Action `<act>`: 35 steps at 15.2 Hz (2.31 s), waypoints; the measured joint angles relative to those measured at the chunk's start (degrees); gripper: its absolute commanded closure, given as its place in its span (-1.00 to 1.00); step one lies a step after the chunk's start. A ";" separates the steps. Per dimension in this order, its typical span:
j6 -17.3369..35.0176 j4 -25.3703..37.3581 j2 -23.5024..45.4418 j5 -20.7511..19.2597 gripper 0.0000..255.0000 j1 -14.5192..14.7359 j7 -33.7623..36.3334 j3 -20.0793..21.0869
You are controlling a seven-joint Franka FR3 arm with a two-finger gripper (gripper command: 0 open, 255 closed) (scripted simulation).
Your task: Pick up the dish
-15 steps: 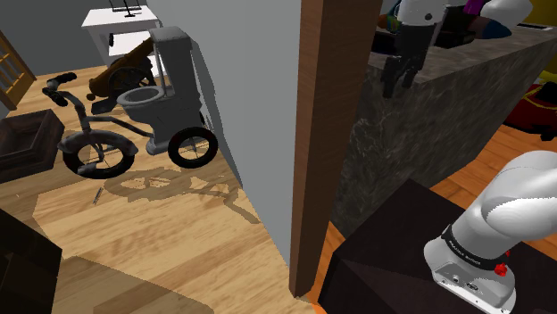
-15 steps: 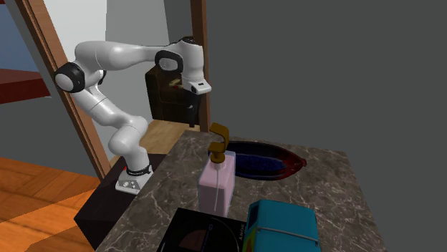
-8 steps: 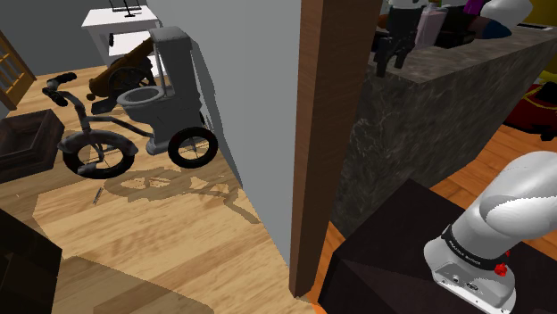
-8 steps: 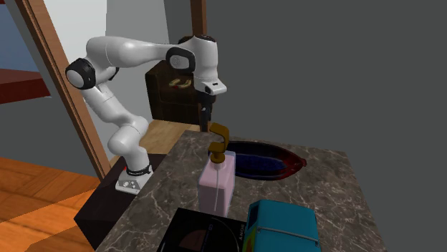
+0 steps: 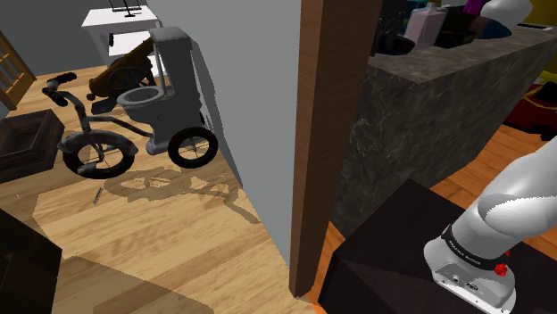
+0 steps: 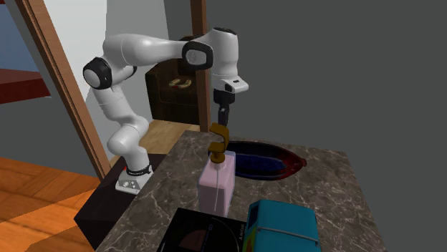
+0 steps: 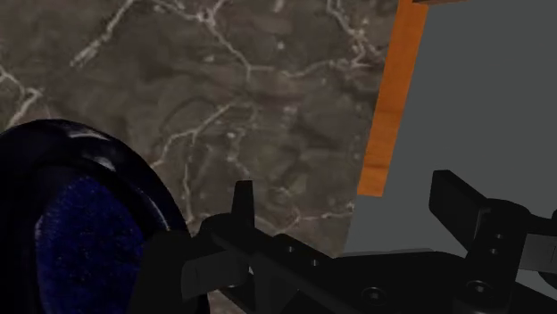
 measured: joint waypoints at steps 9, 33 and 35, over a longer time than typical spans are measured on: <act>-6.45 30.24 21.25 1.88 -1.00 -3.23 -7.51 -3.38; -3.84 30.86 23.96 2.13 1.00 -3.86 -8.36 -3.70; -5.55 33.50 24.90 2.31 1.00 -3.95 -8.47 -3.70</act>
